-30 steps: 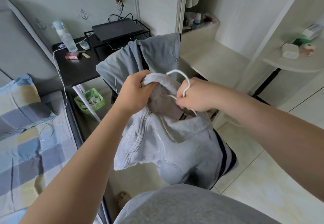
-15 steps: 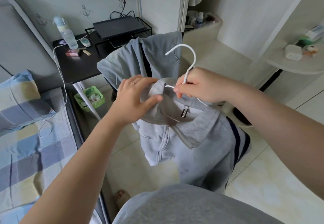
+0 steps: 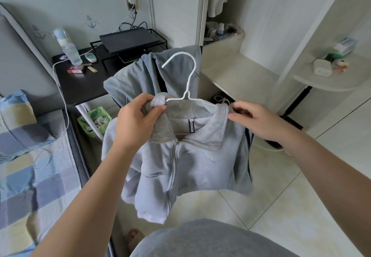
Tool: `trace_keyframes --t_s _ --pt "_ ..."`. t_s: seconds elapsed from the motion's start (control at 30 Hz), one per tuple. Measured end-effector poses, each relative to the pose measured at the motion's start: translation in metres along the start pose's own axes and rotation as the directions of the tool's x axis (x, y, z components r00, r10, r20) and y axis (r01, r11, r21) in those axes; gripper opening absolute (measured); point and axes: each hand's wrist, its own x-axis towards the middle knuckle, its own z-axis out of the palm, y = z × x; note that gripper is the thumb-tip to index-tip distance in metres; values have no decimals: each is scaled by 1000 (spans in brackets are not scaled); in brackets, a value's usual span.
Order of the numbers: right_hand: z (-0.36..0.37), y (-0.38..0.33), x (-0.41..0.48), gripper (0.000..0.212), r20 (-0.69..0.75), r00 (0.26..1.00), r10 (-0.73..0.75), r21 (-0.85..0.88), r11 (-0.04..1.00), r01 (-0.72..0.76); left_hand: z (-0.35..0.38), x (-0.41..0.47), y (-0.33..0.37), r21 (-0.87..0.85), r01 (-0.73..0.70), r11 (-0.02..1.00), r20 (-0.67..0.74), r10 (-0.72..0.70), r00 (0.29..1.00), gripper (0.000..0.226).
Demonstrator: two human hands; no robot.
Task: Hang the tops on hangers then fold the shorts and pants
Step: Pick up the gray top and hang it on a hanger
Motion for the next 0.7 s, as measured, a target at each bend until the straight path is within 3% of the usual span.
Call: trace_keyframes --t_s 0.2,0.4,0.5,0.63,0.7 --pt "3 2 -1 29 18 1000 0 49 999 -1 3 0 2 -4 48 999 19 -48 999 14" --pt "21 4 3 17 -86 990 -113 32 993 116 0 -3 -1 -33 87 996 56 -85 995 16" --pt "24 9 2 18 -135 986 -98 74 991 109 1 -5 -4 -54 99 994 59 -96 994 15" --pt "20 20 5 5 -57 998 -20 18 1000 21 9 -6 -6 -66 109 992 74 -104 992 12" --pt "16 24 -1 15 21 1000 18 -25 1000 -17 15 -6 -7 -68 102 992 92 -96 991 11"
